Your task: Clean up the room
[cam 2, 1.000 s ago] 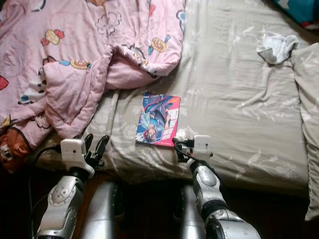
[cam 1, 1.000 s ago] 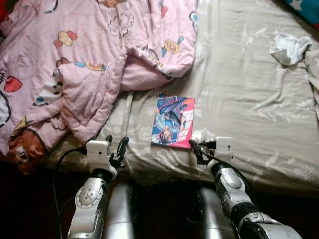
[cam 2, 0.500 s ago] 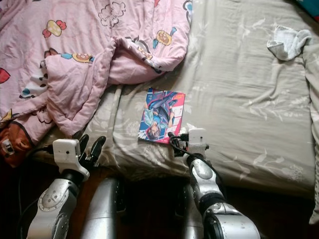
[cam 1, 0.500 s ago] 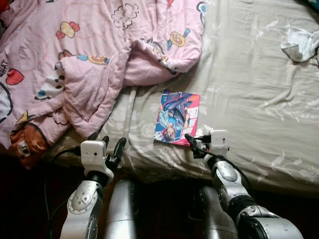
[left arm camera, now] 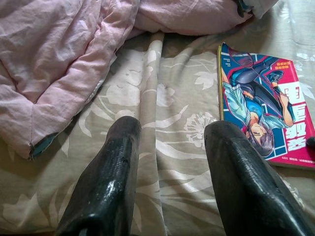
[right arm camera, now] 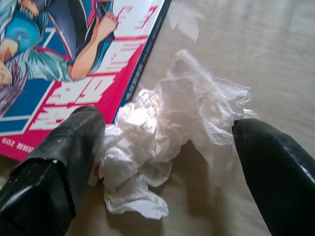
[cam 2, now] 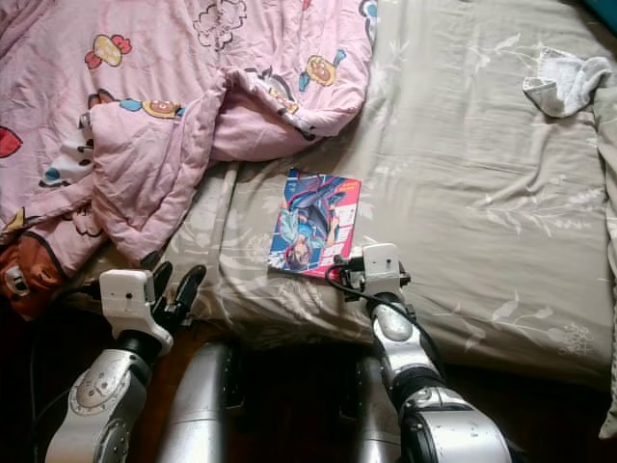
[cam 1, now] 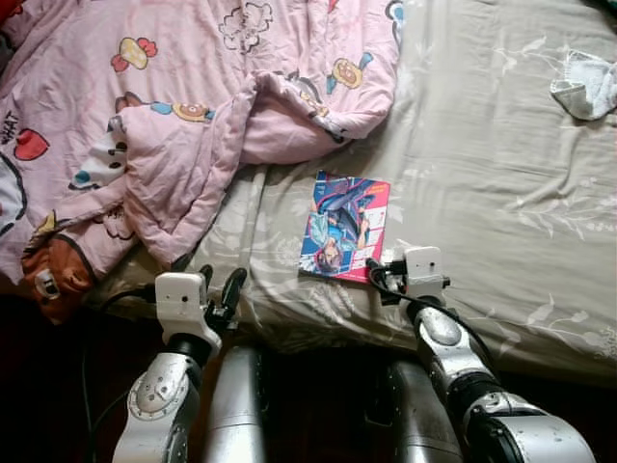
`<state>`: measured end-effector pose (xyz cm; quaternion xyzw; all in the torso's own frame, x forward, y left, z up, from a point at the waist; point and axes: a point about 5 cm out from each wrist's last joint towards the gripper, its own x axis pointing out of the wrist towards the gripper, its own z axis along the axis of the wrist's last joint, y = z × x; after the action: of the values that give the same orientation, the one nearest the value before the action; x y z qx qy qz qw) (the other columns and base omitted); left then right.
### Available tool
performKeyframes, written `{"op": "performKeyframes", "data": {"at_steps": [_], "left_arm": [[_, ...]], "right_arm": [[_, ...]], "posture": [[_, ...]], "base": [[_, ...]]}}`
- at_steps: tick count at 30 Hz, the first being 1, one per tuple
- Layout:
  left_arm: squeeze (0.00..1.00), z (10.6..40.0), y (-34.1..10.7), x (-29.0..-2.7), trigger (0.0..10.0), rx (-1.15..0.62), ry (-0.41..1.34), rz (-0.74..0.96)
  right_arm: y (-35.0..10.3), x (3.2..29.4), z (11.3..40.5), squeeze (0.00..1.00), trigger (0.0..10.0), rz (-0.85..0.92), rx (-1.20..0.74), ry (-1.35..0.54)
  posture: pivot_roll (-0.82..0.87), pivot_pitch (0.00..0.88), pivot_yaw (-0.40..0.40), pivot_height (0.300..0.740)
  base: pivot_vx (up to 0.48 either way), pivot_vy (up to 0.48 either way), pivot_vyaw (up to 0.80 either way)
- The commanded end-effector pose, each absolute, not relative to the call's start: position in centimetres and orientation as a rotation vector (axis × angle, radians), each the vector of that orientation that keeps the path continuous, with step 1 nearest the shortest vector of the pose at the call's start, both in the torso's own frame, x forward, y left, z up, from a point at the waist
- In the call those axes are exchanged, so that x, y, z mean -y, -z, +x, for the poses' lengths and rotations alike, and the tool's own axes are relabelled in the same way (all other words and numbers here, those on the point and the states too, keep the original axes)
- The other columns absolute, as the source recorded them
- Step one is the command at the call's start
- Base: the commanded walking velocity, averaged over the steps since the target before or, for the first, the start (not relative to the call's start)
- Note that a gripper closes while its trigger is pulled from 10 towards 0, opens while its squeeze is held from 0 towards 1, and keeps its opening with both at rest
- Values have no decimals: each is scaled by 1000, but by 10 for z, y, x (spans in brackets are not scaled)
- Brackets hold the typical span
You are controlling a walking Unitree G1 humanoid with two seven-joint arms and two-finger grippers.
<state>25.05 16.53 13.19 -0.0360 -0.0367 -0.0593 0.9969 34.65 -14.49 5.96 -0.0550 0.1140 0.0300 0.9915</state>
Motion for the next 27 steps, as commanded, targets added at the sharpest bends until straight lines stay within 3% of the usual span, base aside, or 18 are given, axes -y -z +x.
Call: {"op": "performKeyframes", "data": {"at_steps": [1,2,3,4,5,27], "left_arm": [[0,244,-123,-167,10000,27,104,-72],[0,244,-124,-167,10000,25,104,-72],[0,243,-124,-167,10000,24,104,-72],[0,243,-125,-166,10000,23,105,-73],[0,243,-125,-166,10000,22,104,-72],[0,241,-123,-167,10000,8,91,-69]], "right_arm": [[-36,144,331,0,10000,-114,-329,-68],[-34,143,330,0,10000,-121,-341,-74],[-33,142,329,0,3216,-125,-350,-78],[-32,142,328,0,3216,-124,-352,-84],[-32,141,328,0,0,-114,-353,-90],[-26,133,322,0,0,-77,-349,-95]], "posture": [[201,616,28,645],[202,618,28,645],[202,618,28,645],[202,618,28,645],[202,618,28,645],[211,621,36,645]], "base": [[0,0,0],[0,0,0],[0,0,0],[0,0,0],[0,0,0],[0,0,0]]}}
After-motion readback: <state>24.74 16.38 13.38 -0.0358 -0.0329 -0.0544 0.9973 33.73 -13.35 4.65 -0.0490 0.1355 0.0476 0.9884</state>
